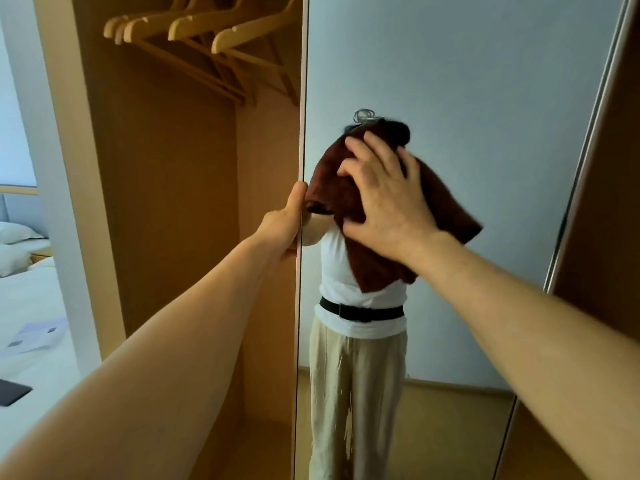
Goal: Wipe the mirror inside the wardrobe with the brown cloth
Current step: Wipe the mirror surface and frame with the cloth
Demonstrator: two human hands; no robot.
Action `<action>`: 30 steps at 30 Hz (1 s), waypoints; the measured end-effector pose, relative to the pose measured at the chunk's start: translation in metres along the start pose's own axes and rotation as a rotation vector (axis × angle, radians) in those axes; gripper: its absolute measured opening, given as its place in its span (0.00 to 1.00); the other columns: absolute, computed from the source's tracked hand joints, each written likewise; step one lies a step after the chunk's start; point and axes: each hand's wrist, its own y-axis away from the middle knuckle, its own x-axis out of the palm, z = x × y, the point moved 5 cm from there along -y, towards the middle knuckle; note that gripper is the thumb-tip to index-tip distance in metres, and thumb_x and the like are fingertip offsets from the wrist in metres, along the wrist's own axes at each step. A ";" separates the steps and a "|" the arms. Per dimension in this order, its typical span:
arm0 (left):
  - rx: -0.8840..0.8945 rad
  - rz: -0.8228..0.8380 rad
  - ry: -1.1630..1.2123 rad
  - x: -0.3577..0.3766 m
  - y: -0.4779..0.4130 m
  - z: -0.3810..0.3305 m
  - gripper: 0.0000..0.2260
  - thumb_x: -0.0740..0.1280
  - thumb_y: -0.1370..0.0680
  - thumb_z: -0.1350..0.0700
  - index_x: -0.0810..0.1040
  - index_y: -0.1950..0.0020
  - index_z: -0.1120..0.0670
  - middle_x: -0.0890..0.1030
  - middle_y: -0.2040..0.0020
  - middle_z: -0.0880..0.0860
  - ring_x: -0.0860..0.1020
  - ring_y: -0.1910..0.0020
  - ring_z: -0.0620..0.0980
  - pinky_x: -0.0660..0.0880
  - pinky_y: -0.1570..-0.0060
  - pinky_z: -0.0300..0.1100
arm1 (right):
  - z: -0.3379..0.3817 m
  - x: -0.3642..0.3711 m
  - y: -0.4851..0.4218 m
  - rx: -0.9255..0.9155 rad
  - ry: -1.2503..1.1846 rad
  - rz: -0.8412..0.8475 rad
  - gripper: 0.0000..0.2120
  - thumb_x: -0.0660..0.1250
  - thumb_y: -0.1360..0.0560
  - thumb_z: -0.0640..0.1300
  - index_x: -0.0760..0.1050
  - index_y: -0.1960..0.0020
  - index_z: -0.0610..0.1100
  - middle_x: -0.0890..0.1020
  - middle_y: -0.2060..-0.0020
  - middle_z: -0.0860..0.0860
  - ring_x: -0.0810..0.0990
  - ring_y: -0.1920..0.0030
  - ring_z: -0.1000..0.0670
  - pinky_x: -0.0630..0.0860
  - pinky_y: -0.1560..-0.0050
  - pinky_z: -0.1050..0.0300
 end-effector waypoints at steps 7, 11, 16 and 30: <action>-0.018 -0.021 0.013 -0.001 0.007 -0.001 0.38 0.55 0.29 0.27 0.74 0.40 0.59 0.78 0.49 0.55 0.78 0.50 0.56 0.75 0.46 0.48 | 0.065 0.080 0.139 -0.251 -0.034 0.229 0.31 0.77 0.38 0.43 0.68 0.39 0.50 0.65 0.29 0.48 0.56 0.26 0.45 0.51 0.29 0.40; 0.010 -0.022 0.006 0.000 0.012 -0.003 0.30 0.54 0.26 0.30 0.75 0.51 0.57 0.76 0.56 0.55 0.75 0.58 0.51 0.74 0.55 0.44 | 0.057 0.082 0.176 -0.538 0.025 0.415 0.33 0.78 0.41 0.41 0.70 0.39 0.52 0.67 0.29 0.50 0.59 0.27 0.47 0.53 0.27 0.41; 0.008 -0.051 -0.052 -0.002 0.011 -0.003 0.34 0.53 0.27 0.29 0.74 0.44 0.59 0.78 0.53 0.56 0.77 0.53 0.54 0.77 0.47 0.49 | 0.003 0.036 0.117 -0.518 0.057 0.330 0.37 0.77 0.45 0.40 0.69 0.39 0.51 0.69 0.30 0.49 0.62 0.28 0.46 0.59 0.30 0.39; 0.023 -0.084 -0.042 -0.003 0.014 -0.002 0.37 0.54 0.28 0.28 0.76 0.46 0.61 0.76 0.59 0.56 0.75 0.60 0.54 0.75 0.54 0.47 | -0.022 0.018 0.104 0.007 -0.048 0.002 0.32 0.74 0.42 0.38 0.66 0.41 0.45 0.64 0.28 0.44 0.56 0.26 0.42 0.54 0.30 0.37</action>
